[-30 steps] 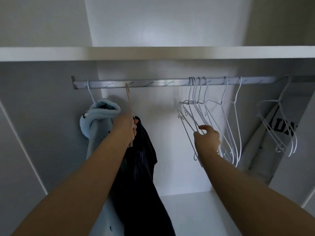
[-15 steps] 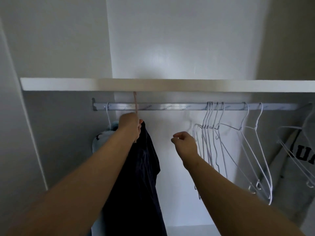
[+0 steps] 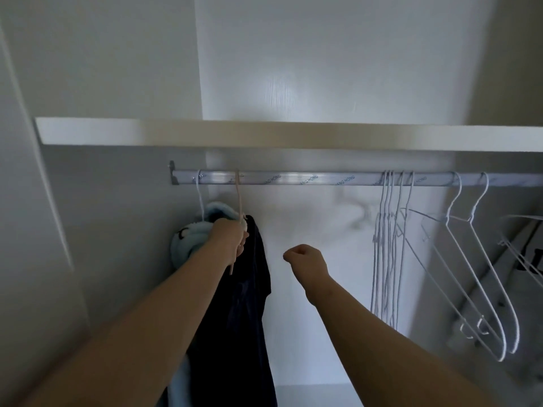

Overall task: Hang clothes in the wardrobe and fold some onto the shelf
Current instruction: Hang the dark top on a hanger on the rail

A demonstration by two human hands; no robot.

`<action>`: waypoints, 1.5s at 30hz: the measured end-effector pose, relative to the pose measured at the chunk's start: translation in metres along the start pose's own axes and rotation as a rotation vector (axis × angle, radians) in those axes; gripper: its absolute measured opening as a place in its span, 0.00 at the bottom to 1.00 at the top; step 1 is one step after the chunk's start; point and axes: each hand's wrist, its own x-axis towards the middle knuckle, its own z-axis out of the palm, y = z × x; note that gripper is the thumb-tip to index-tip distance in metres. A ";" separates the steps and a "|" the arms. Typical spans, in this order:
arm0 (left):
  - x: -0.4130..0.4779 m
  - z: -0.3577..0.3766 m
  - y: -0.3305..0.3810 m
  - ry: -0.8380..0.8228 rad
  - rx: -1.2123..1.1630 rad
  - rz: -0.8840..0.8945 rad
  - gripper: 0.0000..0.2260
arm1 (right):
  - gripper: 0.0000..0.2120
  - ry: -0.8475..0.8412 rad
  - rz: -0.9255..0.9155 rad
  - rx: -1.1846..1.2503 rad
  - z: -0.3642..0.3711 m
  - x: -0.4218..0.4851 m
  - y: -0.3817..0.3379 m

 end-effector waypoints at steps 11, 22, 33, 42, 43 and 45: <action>-0.050 -0.005 -0.052 0.031 0.283 0.331 0.06 | 0.05 -0.055 0.092 0.051 0.001 -0.040 0.026; -0.186 -0.013 -0.158 0.144 0.189 0.178 0.17 | 0.07 -0.183 0.164 0.020 -0.040 -0.151 0.089; -0.364 -0.003 -0.264 -0.012 0.195 -0.145 0.07 | 0.07 -0.270 0.318 -0.054 -0.102 -0.318 0.177; -0.473 -0.016 -0.329 -0.197 0.256 -0.273 0.03 | 0.02 -0.148 0.386 -0.074 -0.141 -0.447 0.228; -0.485 -0.022 -0.335 -0.236 0.258 -0.275 0.03 | 0.03 -0.109 0.410 -0.055 -0.141 -0.465 0.231; -0.508 -0.035 -0.347 -0.299 0.281 -0.274 0.04 | 0.04 -0.047 0.449 -0.012 -0.136 -0.498 0.237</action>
